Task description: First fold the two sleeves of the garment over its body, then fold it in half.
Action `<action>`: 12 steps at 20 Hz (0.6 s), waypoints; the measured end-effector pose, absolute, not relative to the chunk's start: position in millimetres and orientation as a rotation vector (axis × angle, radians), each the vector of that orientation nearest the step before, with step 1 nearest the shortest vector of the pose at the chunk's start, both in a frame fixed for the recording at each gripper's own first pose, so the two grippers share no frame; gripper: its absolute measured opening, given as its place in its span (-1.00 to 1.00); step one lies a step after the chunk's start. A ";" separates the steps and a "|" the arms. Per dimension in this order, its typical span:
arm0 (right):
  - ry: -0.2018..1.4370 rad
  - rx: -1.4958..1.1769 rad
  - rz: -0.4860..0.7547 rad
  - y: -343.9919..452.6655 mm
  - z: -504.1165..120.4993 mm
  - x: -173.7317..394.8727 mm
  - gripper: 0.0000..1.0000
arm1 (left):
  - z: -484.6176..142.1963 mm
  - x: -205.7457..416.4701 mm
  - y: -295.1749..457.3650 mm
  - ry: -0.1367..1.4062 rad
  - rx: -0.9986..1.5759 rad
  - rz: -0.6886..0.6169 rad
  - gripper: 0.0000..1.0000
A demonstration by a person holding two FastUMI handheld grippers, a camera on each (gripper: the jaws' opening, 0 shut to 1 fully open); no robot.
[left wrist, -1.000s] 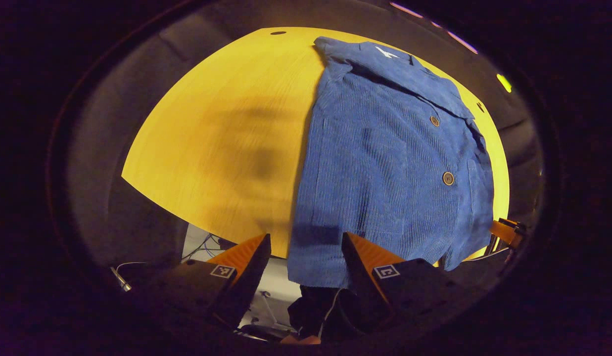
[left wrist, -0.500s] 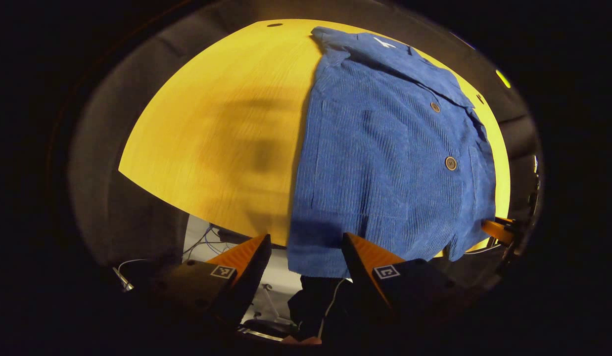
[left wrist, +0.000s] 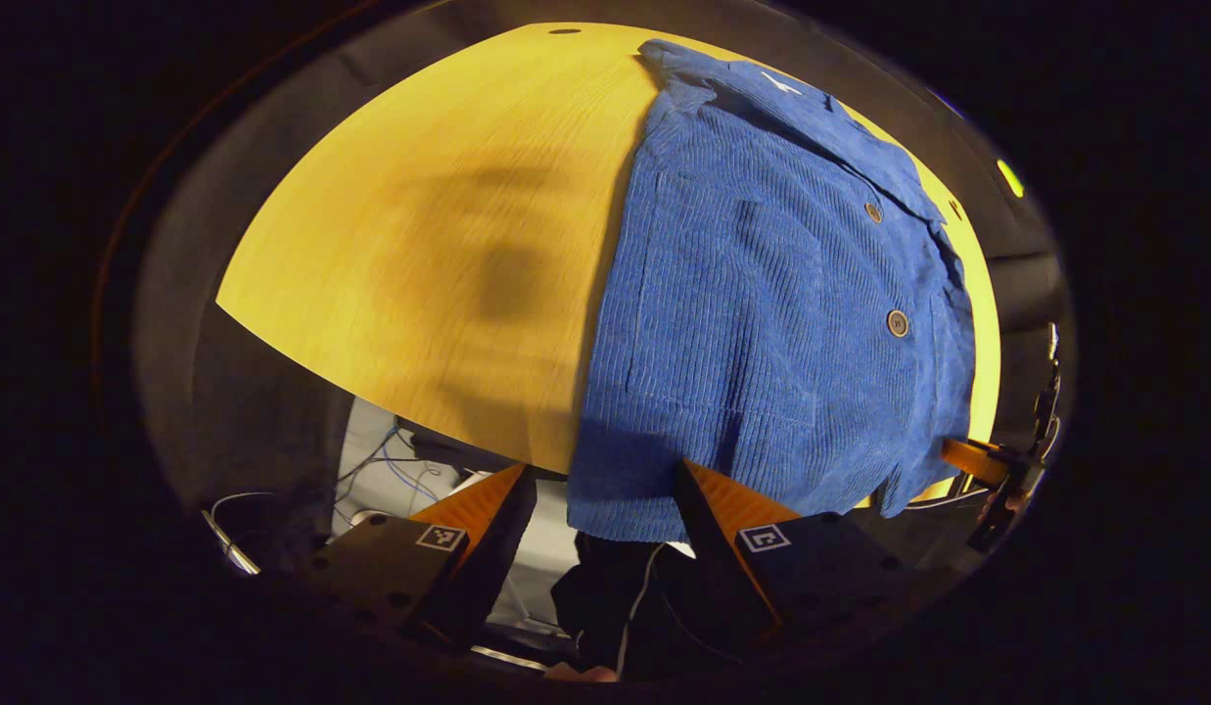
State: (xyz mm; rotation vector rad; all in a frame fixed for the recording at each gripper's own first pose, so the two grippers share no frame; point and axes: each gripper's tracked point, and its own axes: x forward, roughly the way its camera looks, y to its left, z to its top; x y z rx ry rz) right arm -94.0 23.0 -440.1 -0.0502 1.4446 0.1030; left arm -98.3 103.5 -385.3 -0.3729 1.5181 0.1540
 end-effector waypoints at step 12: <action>1.454 0.003 0.152 41.2 -439.7 -90.3 -0.82 | -383.5 -103.5 79.9 1.534 -0.603 0.115 -0.99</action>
